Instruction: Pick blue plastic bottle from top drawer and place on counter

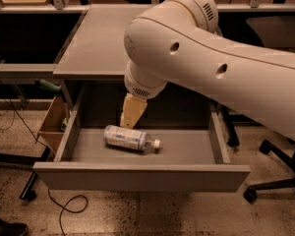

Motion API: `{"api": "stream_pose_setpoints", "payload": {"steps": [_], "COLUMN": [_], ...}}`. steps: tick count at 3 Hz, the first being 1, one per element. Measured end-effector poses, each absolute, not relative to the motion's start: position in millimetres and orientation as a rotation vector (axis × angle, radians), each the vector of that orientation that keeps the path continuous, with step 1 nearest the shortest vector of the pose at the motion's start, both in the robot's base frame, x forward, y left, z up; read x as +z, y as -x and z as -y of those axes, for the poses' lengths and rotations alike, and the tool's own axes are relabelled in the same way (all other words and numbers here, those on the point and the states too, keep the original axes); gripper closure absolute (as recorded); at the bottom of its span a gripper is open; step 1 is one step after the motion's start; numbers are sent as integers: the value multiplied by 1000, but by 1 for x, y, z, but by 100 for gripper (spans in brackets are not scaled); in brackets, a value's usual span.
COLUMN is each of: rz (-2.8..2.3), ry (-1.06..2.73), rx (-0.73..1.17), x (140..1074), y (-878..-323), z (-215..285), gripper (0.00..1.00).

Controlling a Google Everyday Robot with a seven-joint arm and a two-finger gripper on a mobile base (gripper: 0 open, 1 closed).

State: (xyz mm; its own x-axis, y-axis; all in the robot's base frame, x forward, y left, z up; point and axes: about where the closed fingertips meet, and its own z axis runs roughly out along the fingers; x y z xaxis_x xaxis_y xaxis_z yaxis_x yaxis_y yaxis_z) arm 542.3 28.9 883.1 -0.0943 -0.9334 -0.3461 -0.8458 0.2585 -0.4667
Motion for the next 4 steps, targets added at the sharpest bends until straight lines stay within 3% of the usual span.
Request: {"api": "stream_pose_setpoints", "payload": {"steps": [4], "rz": [-2204], "ry": [1339], "rx": [158], "x": [708], "y": [-573], "z": [-21], "gripper": [0]}}
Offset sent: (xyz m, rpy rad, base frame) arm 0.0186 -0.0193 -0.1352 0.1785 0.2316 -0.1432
